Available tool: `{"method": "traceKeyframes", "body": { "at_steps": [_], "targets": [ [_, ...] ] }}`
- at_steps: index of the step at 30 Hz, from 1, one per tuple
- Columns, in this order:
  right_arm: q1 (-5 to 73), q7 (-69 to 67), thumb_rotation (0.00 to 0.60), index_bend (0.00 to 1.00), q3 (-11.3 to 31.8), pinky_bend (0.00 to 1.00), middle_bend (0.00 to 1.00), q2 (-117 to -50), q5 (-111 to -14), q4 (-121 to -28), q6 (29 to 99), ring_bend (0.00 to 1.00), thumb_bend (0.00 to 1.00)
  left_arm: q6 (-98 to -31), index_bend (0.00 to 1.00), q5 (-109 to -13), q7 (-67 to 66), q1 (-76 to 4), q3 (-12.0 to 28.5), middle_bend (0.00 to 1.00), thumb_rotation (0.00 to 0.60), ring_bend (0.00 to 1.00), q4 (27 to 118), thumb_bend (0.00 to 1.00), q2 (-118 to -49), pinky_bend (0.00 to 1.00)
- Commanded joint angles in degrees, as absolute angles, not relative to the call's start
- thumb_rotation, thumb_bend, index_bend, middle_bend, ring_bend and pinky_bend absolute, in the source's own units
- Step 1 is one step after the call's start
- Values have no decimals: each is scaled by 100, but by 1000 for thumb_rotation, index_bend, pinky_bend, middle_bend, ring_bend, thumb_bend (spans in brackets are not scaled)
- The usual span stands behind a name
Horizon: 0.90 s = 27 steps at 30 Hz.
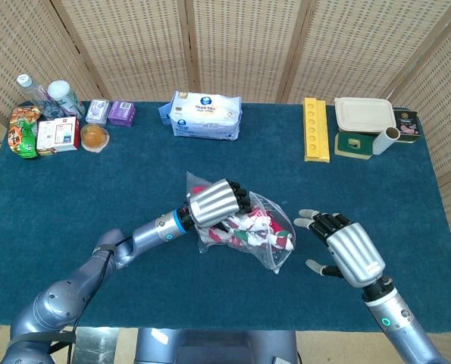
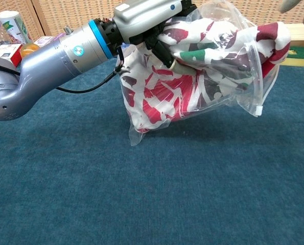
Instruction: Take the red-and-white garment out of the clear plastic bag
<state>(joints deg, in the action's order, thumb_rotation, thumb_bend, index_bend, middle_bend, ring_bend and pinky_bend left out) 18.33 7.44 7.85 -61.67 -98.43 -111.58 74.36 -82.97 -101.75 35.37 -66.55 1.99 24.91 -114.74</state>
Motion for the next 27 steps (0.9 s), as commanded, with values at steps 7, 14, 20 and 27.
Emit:
{"method": "traceKeyframes", "body": {
  "at_steps": [7,14,20,27],
  "targets": [
    [2140,985,600,301,844,428,269,-6363,-9616,-11324,7068,380,170,-8261,879,-10111,3494,-6769,181,737,600,699,2389,292,-11592,713],
    [2336,1180,600,318,953,455,283,-6400,-9303,-11402,6878,400,180,-8252,879,-10071,3476,-6800,132,737,600,699,2332,292,-11660,711],
    [2419,1276,600,348,977,454,289,-6391,-9159,-11463,6840,405,231,-8239,879,-10030,3495,-6810,102,737,600,699,2280,292,-11688,711],
    [2521,1268,600,386,967,454,293,-6390,-8985,-11529,6713,409,282,-8209,879,-9974,3507,-6839,102,737,600,699,2252,292,-11725,711]
  ]
}}
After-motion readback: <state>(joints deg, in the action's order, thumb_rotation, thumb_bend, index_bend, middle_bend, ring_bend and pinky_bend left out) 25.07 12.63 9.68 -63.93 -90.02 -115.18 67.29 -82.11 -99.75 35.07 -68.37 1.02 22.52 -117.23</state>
